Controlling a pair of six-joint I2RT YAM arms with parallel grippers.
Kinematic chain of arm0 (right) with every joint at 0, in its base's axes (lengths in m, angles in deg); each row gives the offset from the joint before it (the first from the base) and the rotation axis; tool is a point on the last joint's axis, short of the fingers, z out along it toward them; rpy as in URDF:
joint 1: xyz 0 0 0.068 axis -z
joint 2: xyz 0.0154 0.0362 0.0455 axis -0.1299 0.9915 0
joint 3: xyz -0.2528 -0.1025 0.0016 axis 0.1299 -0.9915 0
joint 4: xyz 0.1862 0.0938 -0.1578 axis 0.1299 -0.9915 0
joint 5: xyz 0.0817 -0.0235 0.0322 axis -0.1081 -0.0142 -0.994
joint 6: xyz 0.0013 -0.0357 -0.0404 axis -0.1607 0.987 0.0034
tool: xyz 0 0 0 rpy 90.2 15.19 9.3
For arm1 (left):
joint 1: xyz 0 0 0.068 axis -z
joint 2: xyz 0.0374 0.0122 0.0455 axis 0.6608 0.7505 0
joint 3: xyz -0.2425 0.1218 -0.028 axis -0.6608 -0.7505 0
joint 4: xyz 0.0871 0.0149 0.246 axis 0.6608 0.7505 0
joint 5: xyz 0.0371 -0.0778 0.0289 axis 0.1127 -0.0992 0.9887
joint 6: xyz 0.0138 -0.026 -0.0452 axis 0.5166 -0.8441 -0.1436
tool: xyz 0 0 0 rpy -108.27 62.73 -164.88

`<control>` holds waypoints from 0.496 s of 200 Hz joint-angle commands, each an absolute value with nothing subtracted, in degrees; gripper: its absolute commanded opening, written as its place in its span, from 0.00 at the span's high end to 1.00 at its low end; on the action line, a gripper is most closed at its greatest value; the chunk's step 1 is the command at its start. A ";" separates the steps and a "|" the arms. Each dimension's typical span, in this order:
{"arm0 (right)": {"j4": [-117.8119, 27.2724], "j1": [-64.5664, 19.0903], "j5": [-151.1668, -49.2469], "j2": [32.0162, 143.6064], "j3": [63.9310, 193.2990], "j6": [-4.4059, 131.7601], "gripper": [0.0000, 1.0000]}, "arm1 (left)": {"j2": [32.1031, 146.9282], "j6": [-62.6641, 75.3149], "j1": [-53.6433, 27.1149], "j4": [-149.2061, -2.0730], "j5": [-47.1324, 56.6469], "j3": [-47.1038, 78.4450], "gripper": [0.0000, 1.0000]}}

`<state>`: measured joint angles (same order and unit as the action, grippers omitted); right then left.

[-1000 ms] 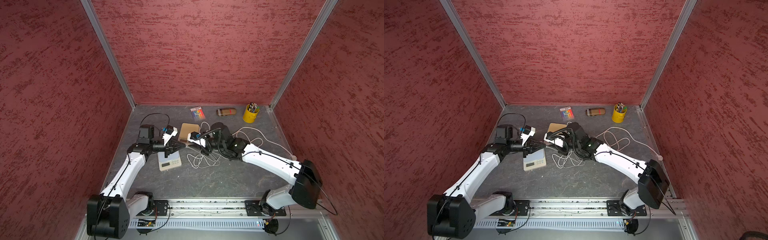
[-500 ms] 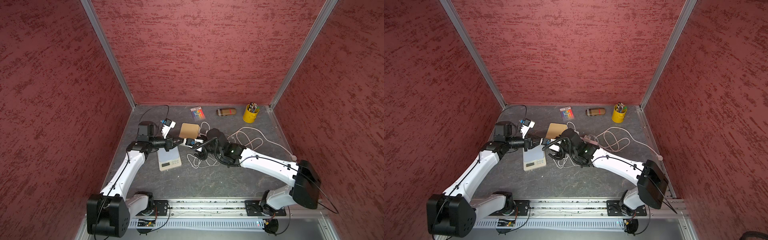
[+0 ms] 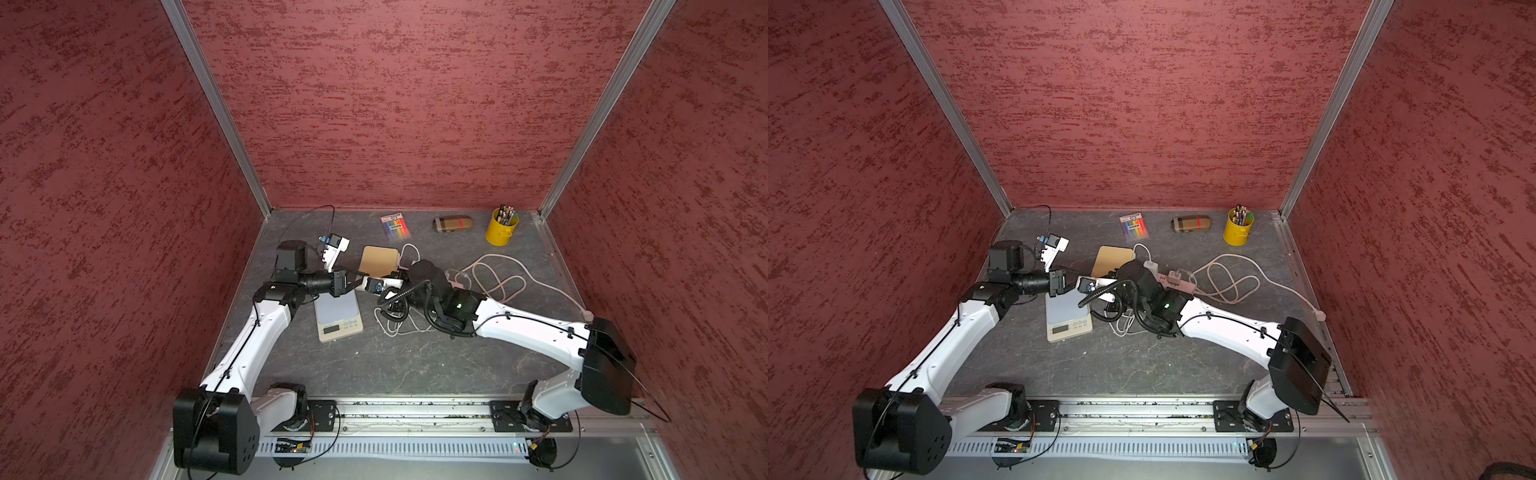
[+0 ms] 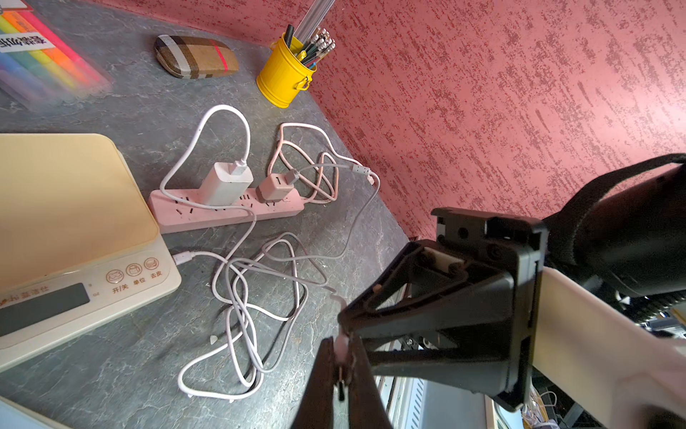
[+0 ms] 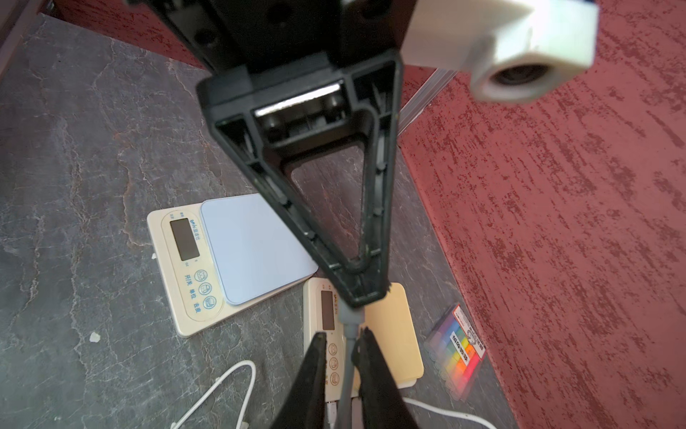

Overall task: Charge the electronic scale
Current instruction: Adjust the charging cable.

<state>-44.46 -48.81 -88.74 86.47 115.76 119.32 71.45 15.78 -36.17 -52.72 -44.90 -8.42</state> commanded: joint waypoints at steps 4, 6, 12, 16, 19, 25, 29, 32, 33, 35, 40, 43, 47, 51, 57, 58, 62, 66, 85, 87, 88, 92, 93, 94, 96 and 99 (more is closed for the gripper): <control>-41.62 -49.32 -85.69 86.85 115.24 120.43 0.77 | 71.56 15.07 -35.94 -53.79 -46.03 -6.81 1.00; -41.58 -49.32 -85.67 86.88 115.17 120.50 0.77 | 71.56 15.06 -35.94 -53.79 -46.03 -6.83 1.00; -41.48 -49.32 -85.66 86.85 115.14 120.69 0.77 | 71.56 14.93 -35.96 -53.79 -46.12 -6.81 1.00; -41.50 -49.31 -85.70 86.94 115.14 120.76 0.77 | 71.65 14.86 -35.96 -53.85 -46.20 -6.81 1.00; -41.54 -49.31 -85.79 86.99 115.14 120.82 0.77 | 71.65 14.85 -35.94 -53.87 -46.27 -6.81 1.00; -41.86 -49.27 -85.98 87.14 115.31 120.96 0.78 | 71.74 14.71 -35.92 -53.88 -46.34 -6.73 1.00; -41.92 -49.31 -86.01 87.34 115.38 121.01 0.79 | 71.74 14.63 -35.93 -53.88 -46.38 -6.72 1.00; -41.99 -49.30 -86.02 87.42 115.40 121.00 0.80 | 71.74 14.59 -35.92 -53.95 -46.45 -6.64 1.00; -41.95 -49.31 -86.02 87.44 115.40 120.98 0.80 | 71.74 14.58 -35.96 -53.96 -46.46 -6.64 1.00; -41.92 -49.36 -86.01 87.45 115.47 120.97 0.81 | 71.74 14.52 -35.99 -54.01 -46.47 -6.63 1.00; -41.98 -49.30 -86.10 87.54 115.49 120.92 0.84 | 71.74 14.41 -35.94 -54.05 -46.56 -6.59 1.00; -42.00 -49.32 -86.10 87.54 115.54 120.98 0.86 | 71.74 14.34 -35.92 -54.11 -46.56 -6.55 1.00; -41.85 -49.27 -86.18 87.62 115.51 121.05 0.88 | 71.76 14.25 -35.91 -54.13 -46.56 -6.55 1.00; -41.71 -49.30 -86.33 87.66 115.49 121.03 0.89 | 71.69 14.16 -35.92 -54.08 -46.64 -6.48 1.00; -41.49 -49.33 -86.34 87.66 115.49 121.03 0.91 | 71.65 14.07 -35.94 -54.07 -46.73 -6.46 1.00; -41.44 -49.32 -86.35 87.69 115.49 121.04 0.91 | 71.65 14.06 -35.97 -54.10 -46.78 -6.46 1.00; -41.17 -49.34 -86.44 87.74 115.43 121.13 0.92 | 71.65 14.01 -35.93 -54.18 -46.89 -6.50 1.00; -40.94 -49.30 -86.49 87.75 115.41 121.14 0.93 | 71.65 13.90 -35.98 -54.19 -46.91 -6.42 1.00; -40.35 -49.40 -86.54 88.13 115.43 121.50 0.96 | 71.78 13.64 -35.93 -54.14 -47.25 -6.28 1.00; -40.29 -49.38 -86.54 88.08 115.41 121.62 0.96 | 71.82 13.62 -35.92 -54.10 -47.32 -6.26 1.00; -40.22 -49.39 -86.58 88.07 115.45 121.65 0.96 | 71.82 13.62 -35.92 -54.12 -47.34 -6.23 1.00; -40.22 -49.44 -86.62 88.16 115.49 121.74 0.96 | 71.81 13.60 -35.93 -54.11 -47.41 -6.15 1.00; -40.23 -49.38 -86.62 88.20 115.49 121.70 0.96 | 71.82 13.61 -35.92 -54.04 -47.43 -6.13 1.00; -40.19 -49.39 -86.63 88.22 115.49 121.73 0.96 | 71.82 13.57 -35.92 -54.00 -47.48 -6.12 1.00; -40.06 -49.40 -86.60 88.24 115.49 121.81 0.96 | 71.83 13.54 -35.91 -53.95 -47.51 -6.11 1.00; -39.90 -49.46 -86.62 88.28 115.49 121.80 0.96 | 71.87 13.48 -35.91 -53.97 -47.52 -6.11 1.00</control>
